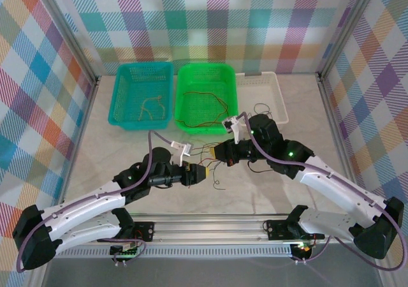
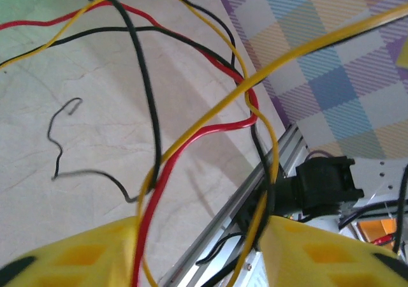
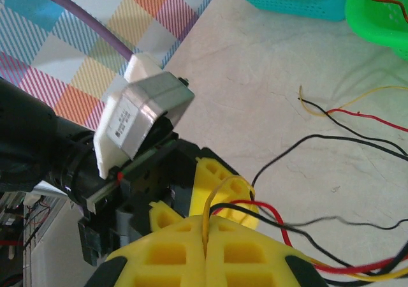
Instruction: Untangle the cables
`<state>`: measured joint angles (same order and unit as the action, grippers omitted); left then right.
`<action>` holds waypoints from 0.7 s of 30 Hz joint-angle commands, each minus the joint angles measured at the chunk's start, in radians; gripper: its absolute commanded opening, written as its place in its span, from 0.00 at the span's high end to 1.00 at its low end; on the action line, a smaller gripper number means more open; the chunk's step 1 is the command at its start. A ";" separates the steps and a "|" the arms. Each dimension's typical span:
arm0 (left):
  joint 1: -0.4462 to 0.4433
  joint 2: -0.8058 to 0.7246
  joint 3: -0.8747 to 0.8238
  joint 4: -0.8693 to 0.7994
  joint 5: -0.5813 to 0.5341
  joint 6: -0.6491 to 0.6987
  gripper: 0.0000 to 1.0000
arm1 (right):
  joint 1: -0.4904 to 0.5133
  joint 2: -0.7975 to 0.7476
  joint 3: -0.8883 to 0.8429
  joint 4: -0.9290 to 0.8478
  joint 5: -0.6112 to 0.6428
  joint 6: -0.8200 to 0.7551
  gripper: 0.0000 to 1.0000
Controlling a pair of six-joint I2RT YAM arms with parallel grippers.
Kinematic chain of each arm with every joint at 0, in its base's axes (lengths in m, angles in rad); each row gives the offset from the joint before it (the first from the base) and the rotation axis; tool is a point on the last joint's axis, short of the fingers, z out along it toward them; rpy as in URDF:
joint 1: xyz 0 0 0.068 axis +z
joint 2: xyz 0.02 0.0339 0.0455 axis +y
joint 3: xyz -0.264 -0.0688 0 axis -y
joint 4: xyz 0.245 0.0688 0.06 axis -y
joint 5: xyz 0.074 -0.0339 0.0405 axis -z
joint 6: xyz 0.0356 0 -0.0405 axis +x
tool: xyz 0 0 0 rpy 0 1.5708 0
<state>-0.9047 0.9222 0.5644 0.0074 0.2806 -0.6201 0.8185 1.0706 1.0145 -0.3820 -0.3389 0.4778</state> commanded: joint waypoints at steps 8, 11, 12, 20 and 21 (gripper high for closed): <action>-0.043 0.008 -0.002 0.005 -0.048 0.051 1.00 | -0.005 -0.054 0.039 -0.041 0.093 -0.022 1.00; -0.043 -0.011 0.000 -0.021 -0.068 0.068 1.00 | -0.027 -0.093 0.041 -0.106 0.261 -0.005 1.00; -0.043 -0.015 0.001 -0.035 -0.075 0.073 1.00 | -0.042 -0.105 0.040 -0.127 0.302 0.010 1.00; -0.042 -0.020 0.052 -0.234 -0.154 0.129 1.00 | -0.262 -0.242 0.024 -0.247 0.426 0.122 1.00; -0.043 -0.014 0.060 -0.256 -0.161 0.132 1.00 | -0.282 -0.255 0.028 -0.258 0.439 0.125 1.00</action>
<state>-0.9356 0.8959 0.6273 -0.0246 0.1665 -0.5259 0.6071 0.8764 1.0157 -0.6369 -0.0647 0.5518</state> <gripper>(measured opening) 0.057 0.071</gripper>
